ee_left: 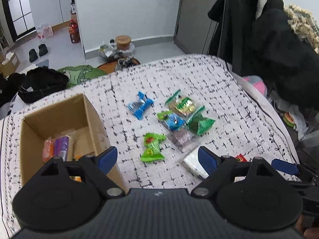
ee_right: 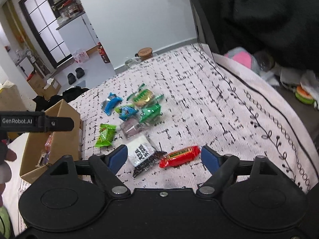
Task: Organize snacks
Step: 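Move the right gripper back over the red candy bar, then close the right gripper on the red candy bar while the left grasps the white pastry pack, then carry the white pack and red bar over the cardboard box with both grippers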
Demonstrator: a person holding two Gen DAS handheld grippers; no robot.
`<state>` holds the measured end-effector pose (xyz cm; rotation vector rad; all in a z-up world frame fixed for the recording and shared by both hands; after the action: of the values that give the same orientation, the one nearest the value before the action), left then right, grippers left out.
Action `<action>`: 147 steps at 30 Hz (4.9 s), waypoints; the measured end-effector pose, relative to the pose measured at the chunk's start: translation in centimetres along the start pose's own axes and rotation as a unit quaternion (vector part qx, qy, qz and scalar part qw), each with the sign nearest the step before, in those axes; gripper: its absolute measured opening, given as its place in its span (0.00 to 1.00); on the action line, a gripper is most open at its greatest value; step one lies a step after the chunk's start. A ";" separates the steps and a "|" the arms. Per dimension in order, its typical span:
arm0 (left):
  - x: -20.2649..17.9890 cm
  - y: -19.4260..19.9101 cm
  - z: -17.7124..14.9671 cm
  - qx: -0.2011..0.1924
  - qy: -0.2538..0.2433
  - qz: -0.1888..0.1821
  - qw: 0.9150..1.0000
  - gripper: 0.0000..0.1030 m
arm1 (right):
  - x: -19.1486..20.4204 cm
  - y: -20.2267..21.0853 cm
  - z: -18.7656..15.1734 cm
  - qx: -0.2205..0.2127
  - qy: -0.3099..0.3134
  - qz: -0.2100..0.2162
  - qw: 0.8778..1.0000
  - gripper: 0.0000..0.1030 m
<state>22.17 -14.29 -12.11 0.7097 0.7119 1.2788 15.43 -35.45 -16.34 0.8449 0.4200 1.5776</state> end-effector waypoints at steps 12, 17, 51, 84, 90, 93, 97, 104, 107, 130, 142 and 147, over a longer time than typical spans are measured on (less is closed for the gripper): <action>-2.8 -3.3 -2.2 0.030 -0.018 0.007 0.999 0.85 | -2.4 -2.0 -1.1 0.009 -0.040 0.009 0.999 0.51; -3.2 -4.8 -2.8 0.051 -0.010 0.009 0.999 0.85 | -3.3 -3.1 -1.4 0.014 -0.058 0.013 0.998 0.49; -7.8 -11.1 -2.6 0.077 -0.023 0.021 0.997 0.85 | -8.1 -6.8 -0.7 0.005 -0.160 -0.011 0.987 0.18; -4.7 -12.4 -5.4 0.150 0.006 0.033 0.988 0.80 | -5.9 -8.2 -1.3 0.028 -0.101 -0.029 0.994 0.31; -4.7 -12.2 -5.4 0.134 -0.003 0.014 0.991 0.54 | -5.1 -8.2 -1.7 0.033 -0.090 -0.017 0.995 0.28; -5.0 -12.0 -5.1 0.129 -0.010 0.012 0.992 0.46 | -5.0 -8.2 -1.8 0.034 -0.090 -0.010 0.995 0.26; -5.1 -11.5 -5.2 0.127 -0.015 0.002 0.992 0.45 | -4.8 -8.0 -1.9 0.038 -0.093 0.001 0.995 0.23; -4.8 -9.5 -4.4 0.100 -0.020 -0.010 0.995 0.44 | -4.1 -7.3 -1.4 0.022 -0.087 0.015 0.996 0.17; -4.5 -8.5 -3.6 0.083 -0.018 -0.014 0.996 0.44 | -3.7 -6.8 -1.0 0.011 -0.084 0.025 0.996 0.15; 0.1 -1.2 1.0 -0.029 0.005 -0.031 0.999 0.44 | 3.2 -3.7 3.3 -0.071 -0.055 0.072 0.993 0.14; 5.5 2.3 2.4 -0.070 0.048 -0.009 0.996 0.44 | 7.5 -3.4 6.2 -0.104 -0.040 0.098 0.989 0.14; 7.4 3.2 2.3 -0.081 0.062 0.000 0.995 0.44 | 9.2 -3.5 7.0 -0.112 -0.033 0.108 0.987 0.14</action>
<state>23.25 -6.65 -8.71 0.5010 0.6993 1.3720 22.90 -27.32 -11.54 0.7847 0.1014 1.7529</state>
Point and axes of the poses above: each gripper's, at about its wrist camera, not at the fingertips, and y roughly against the way its jaws point, x to its left, z to its top, the point moved 5 cm from there along -y, roughly the way its jaws point, and after that the axes turned 3 degrees about -x, right-handed, at the moved point
